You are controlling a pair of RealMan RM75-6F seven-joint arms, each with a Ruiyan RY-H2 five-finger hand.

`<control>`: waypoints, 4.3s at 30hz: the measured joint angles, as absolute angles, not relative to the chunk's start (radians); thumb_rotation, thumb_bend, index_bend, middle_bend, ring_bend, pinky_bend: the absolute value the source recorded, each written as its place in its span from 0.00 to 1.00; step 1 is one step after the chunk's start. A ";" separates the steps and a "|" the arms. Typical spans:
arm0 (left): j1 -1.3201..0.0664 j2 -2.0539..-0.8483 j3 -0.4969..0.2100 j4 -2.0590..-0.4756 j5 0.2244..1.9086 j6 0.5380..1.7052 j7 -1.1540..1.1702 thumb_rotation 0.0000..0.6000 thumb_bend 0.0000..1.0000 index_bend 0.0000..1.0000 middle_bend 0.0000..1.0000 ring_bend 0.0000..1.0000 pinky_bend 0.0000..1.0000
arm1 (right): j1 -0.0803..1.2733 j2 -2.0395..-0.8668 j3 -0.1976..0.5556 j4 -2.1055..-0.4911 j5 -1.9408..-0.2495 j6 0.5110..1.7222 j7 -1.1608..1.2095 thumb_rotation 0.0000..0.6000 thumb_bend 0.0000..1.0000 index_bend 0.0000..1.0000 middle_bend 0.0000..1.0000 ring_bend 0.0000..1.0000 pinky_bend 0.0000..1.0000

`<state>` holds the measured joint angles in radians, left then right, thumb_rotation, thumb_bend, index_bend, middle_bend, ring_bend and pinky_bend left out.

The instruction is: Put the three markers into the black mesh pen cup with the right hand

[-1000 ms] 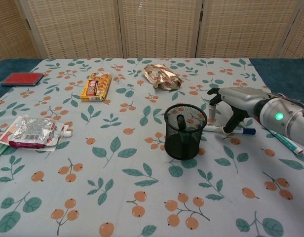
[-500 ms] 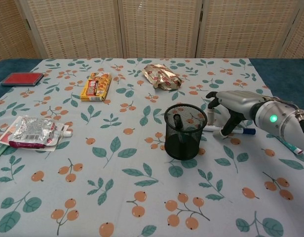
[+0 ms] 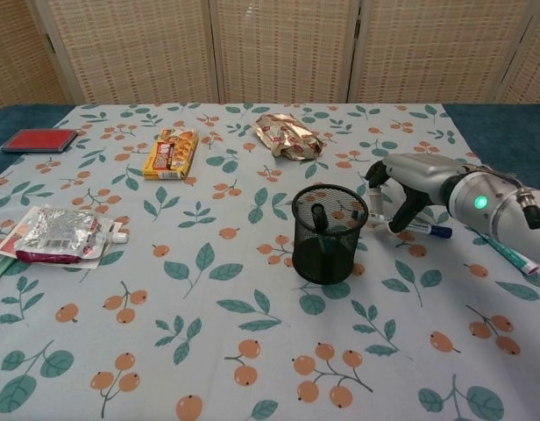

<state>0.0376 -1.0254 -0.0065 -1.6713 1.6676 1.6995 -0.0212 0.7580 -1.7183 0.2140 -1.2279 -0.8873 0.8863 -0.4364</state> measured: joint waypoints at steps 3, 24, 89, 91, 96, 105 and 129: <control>0.038 -1.026 -0.008 -1.670 1.666 1.702 -0.018 1.00 0.40 0.01 0.16 0.05 0.26 | 0.748 -1.679 0.222 -1.285 -0.898 0.905 -0.426 1.00 0.30 0.72 0.14 0.00 0.00; 0.037 -1.036 -0.010 -1.684 1.652 1.688 0.022 1.00 0.40 0.01 0.16 0.05 0.26 | 0.598 -1.449 0.306 -1.834 -1.186 1.079 0.104 1.00 0.28 0.72 0.15 0.00 0.00; 0.010 -1.092 -0.053 -1.682 1.508 1.598 0.150 1.00 0.40 0.02 0.16 0.05 0.26 | 0.537 -1.166 -0.073 -1.328 -1.821 1.205 0.100 1.00 0.21 0.16 0.00 0.00 0.00; 0.004 -1.097 -0.061 -1.677 1.487 1.587 0.156 1.00 0.40 0.02 0.16 0.05 0.26 | 0.532 -1.162 -0.086 -1.282 -1.846 1.237 0.115 1.00 0.22 0.17 0.00 0.00 0.00; -0.002 -1.104 -0.071 -1.669 1.466 1.578 0.164 1.00 0.40 0.02 0.16 0.05 0.26 | 0.516 -1.161 -0.111 -1.182 -1.885 1.298 0.142 1.00 0.22 0.19 0.00 0.00 0.00; 0.001 -1.112 -0.060 -1.676 1.480 1.586 0.185 1.00 0.40 0.02 0.16 0.05 0.26 | 0.487 -1.237 -0.141 -0.926 -1.914 1.345 0.150 1.00 0.22 0.20 0.00 0.00 0.00; 0.002 -1.110 -0.058 -1.674 1.478 1.590 0.182 1.00 0.40 0.02 0.16 0.06 0.26 | 0.504 -1.571 -0.217 -0.413 -1.946 1.393 0.313 1.00 0.25 0.34 0.03 0.00 0.00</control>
<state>0.0025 -1.1101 -0.0578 -1.6736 1.4785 1.5895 0.1825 0.5045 -1.5708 -0.2174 -0.4129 -1.9460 1.3932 0.3126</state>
